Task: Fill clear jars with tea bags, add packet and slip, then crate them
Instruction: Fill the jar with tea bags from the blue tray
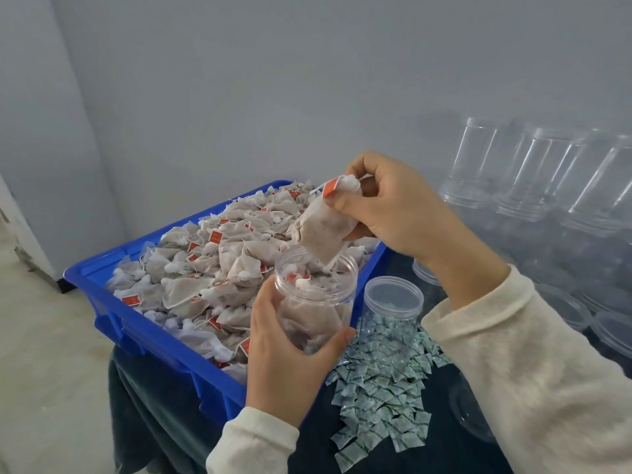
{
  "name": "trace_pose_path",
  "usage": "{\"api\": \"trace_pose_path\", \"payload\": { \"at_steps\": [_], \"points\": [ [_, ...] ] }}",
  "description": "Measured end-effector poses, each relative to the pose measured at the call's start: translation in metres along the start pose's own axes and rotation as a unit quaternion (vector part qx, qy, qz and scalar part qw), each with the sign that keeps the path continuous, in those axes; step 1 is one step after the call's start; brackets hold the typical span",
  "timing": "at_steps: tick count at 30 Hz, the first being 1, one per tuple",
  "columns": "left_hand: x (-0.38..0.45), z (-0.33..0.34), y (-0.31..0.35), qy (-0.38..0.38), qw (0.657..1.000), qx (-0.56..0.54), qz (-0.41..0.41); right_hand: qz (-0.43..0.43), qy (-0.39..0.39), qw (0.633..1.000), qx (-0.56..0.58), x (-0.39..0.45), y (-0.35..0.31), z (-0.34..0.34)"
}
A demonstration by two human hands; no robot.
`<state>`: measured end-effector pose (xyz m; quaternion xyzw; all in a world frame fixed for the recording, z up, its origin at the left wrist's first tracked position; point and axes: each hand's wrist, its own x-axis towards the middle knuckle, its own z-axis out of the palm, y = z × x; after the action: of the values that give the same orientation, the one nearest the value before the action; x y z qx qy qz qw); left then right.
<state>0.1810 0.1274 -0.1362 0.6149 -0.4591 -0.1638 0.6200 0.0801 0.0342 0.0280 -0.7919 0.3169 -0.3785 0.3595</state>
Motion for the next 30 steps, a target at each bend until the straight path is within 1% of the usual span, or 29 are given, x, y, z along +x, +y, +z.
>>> {"api": "trace_pose_path", "payload": {
  "at_steps": [2, 4, 6, 9, 11, 12, 14, 17, 19, 24, 27, 29, 30],
  "points": [
    [0.0, 0.0, -0.001, 0.0, 1.0, -0.003, -0.001, -0.029, -0.002, 0.994, -0.102, -0.004, 0.005, 0.006],
    [0.0, -0.001, -0.001, 0.002, 1.0, -0.002, 0.0, -0.06, -0.007, 0.979, -0.194, -0.01, 0.012, 0.015],
    [0.0, 0.0, 0.0, 0.006, 1.0, 0.0, 0.003, -0.073, -0.015, 0.971, -0.227, -0.016, 0.017, 0.023],
    [0.001, 0.0, 0.0, 0.012, 1.0, 0.006, 0.01, -0.084, -0.03, 0.967, -0.238, -0.021, 0.019, 0.03],
    [0.001, 0.0, 0.0, 0.013, 1.0, 0.007, 0.011, -0.084, -0.057, 0.966, -0.238, -0.022, 0.018, 0.03],
    [0.002, 0.0, 0.0, 0.013, 1.0, 0.005, 0.011, -0.08, -0.081, 0.965, -0.238, -0.022, 0.017, 0.029],
    [0.002, 0.0, -0.001, 0.011, 1.0, -0.001, 0.01, -0.058, -0.155, 0.958, -0.232, -0.023, 0.012, 0.024],
    [0.0, -0.001, 0.0, 0.013, 1.0, 0.009, 0.022, -0.027, -0.278, 0.925, -0.259, -0.023, 0.003, 0.013],
    [0.0, 0.0, 0.001, 0.012, 0.999, 0.018, 0.025, -0.027, -0.323, 0.903, -0.282, -0.023, -0.002, 0.009],
    [0.002, -0.001, 0.002, 0.018, 0.999, -0.005, 0.036, -0.003, -0.344, 0.884, -0.318, -0.024, -0.01, 0.013],
    [0.003, -0.002, 0.003, 0.022, 0.999, -0.023, 0.036, 0.007, -0.373, 0.867, -0.331, -0.025, -0.01, 0.016],
    [0.002, -0.001, 0.003, 0.025, 0.999, -0.022, 0.042, 0.018, -0.396, 0.851, -0.345, -0.026, -0.007, 0.016],
    [0.002, 0.0, 0.003, 0.026, 0.998, -0.018, 0.047, 0.024, -0.398, 0.849, -0.347, -0.026, -0.005, 0.017]
  ]
}}
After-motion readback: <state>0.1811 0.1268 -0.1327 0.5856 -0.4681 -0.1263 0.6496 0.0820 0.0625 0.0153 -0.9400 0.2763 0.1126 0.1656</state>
